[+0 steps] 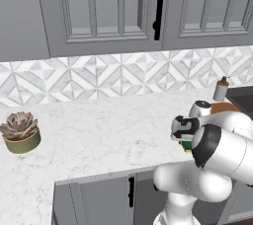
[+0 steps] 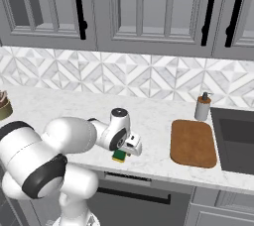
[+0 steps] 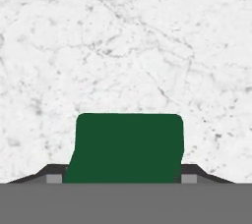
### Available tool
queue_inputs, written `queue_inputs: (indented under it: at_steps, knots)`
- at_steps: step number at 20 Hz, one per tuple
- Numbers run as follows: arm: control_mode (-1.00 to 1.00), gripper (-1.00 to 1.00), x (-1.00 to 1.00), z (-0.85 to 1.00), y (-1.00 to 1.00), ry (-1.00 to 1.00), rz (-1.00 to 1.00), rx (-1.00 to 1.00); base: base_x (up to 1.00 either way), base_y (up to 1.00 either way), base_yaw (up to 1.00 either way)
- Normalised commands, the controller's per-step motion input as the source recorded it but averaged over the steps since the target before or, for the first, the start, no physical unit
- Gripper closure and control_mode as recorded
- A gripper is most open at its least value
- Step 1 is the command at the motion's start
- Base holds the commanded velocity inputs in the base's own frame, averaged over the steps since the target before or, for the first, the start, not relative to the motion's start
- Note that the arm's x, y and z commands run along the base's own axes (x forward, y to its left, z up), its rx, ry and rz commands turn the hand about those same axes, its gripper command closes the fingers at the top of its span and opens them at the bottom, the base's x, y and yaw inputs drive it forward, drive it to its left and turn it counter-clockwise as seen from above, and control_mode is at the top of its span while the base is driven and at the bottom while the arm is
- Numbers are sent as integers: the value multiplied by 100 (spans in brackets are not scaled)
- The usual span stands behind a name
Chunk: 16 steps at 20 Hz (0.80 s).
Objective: Pick up the sponge from the counter and clean the cutting board by briefly scrubbing or pressing down on the cutting board. Once finished, release the sponge.
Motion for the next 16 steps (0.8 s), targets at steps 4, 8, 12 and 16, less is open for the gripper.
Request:
queue_inputs:
  at_steps: [4,8,12,16]
  knots:
    - [-100,100,-3,0,6,0,2,0,0,0,0]
    - [-100,100,-20,24,0,0,3,0,0,0,0]
    - [-100,100,-6,33,0,0,1,0,0,0,0]
    - [-100,100,-3,32,0,0,0,0,0,0,0]
